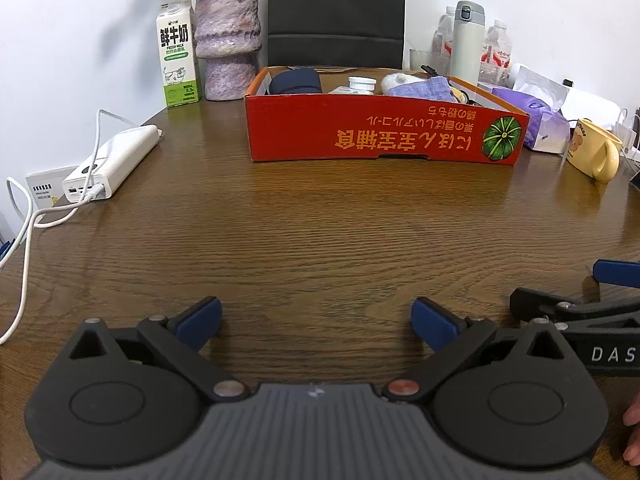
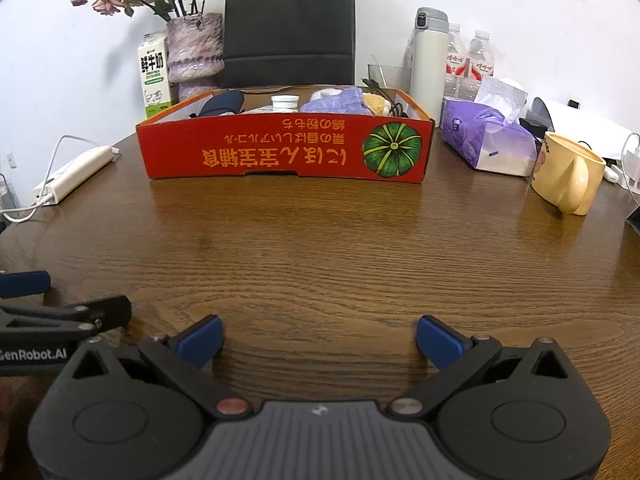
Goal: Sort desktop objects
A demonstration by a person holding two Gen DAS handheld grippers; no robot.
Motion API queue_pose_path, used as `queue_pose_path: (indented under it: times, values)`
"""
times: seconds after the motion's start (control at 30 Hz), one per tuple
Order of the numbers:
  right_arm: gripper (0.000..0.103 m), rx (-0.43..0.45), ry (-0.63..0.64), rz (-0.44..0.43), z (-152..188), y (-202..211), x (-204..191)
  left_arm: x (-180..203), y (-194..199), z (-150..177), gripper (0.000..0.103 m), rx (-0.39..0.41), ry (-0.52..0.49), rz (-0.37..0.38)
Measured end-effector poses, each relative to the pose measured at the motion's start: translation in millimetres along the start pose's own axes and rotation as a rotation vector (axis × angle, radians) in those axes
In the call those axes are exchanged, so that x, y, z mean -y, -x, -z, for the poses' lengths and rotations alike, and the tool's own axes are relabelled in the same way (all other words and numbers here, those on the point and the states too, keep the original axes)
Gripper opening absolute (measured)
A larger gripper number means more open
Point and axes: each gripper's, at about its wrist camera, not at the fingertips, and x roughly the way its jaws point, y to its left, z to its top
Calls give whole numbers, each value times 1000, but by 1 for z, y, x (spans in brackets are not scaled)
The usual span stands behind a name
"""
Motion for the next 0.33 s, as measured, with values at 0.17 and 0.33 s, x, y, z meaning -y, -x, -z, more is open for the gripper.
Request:
queue_pose_path:
  times: [0.17,0.33]
  values:
    - [103,0,1,0,0,0,0,0,0,0,103,0,2,-2]
    - [103,0,1,0,0,0,-1,0,0,0,103,0,2,-2]
